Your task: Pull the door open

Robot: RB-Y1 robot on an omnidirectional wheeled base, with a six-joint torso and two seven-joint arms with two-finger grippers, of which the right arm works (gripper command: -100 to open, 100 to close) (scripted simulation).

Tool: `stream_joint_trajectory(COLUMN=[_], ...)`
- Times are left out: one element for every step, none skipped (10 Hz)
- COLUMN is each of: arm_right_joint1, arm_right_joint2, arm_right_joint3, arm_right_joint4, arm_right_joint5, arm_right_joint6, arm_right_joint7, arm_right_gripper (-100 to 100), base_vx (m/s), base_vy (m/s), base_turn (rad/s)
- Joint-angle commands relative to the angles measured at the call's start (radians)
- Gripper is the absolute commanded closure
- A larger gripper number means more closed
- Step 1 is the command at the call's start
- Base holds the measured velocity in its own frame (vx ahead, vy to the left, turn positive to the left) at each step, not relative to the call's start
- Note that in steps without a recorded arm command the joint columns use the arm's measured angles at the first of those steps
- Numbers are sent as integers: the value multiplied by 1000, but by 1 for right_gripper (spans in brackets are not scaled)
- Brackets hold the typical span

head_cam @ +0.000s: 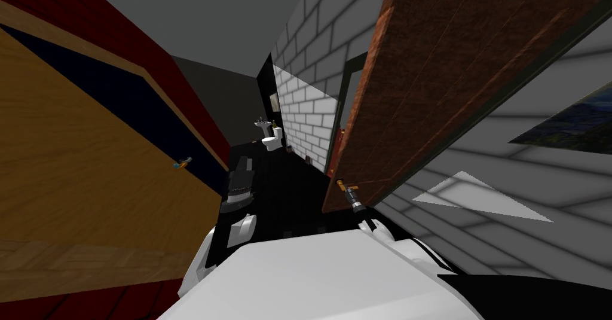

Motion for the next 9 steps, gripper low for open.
stream_joint_trajectory(arm_right_joint1=[23,23,39,46,46,46,61,74,79], arm_right_joint2=[-10,-10,-22,-28,-28,-28,-40,-50,-54], arm_right_joint3=[8,8,13,16,16,16,20,25,27], arm_right_joint4=[-6,-6,-1,2,2,2,6,10,12], arm_right_joint5=[6,6,10,12,12,12,16,20,21], arm_right_joint6=[-30,-30,-56,-69,-69,-69,-92,-114,-123], arm_right_joint7=[-16,-16,-29,-36,-36,-36,-48,-60,-64], arm_right_gripper=[100,100,100,100,100,100,100,100,100], base_vx=[-147,-100,-102,-115,-79,-37,-68,-138,-149], base_vy=[-61,-37,-44,-48,-25,-5,-31,-72,-71], base_turn=[189,43,96,124,33,-13,85,178,124])
